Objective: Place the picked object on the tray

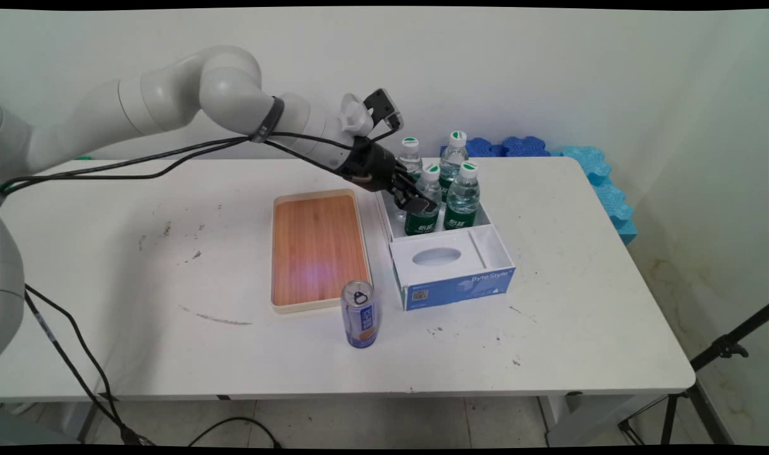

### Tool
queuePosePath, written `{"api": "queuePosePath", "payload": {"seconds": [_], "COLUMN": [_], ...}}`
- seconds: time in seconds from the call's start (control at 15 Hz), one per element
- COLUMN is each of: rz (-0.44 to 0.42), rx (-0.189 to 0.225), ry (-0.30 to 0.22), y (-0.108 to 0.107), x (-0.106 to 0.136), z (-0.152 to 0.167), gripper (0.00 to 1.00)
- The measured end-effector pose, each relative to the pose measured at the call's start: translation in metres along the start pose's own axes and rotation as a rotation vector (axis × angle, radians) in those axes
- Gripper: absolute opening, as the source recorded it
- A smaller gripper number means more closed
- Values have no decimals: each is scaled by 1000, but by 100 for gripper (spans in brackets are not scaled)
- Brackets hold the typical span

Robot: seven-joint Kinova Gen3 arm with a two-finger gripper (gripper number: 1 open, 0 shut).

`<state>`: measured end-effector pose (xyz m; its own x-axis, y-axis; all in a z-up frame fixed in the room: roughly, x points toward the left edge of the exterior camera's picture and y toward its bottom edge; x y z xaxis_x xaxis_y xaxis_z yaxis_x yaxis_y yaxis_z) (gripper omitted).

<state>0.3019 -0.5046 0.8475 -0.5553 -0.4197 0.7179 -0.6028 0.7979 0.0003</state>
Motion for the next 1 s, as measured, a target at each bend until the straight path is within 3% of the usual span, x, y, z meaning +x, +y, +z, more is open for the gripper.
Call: {"api": "queuePosePath", "payload": {"seconds": [0.27,0.4,0.73,1.0], "rz": [7,6,39,118], "rx": [-4,-5,-22,-49], "ry": [15,37,107,98], "y": [0,0,-2,-6], "x": [2,5,11,-20], "z": [-13,-34,-118,-180], "gripper": [0,0,0,0]}}
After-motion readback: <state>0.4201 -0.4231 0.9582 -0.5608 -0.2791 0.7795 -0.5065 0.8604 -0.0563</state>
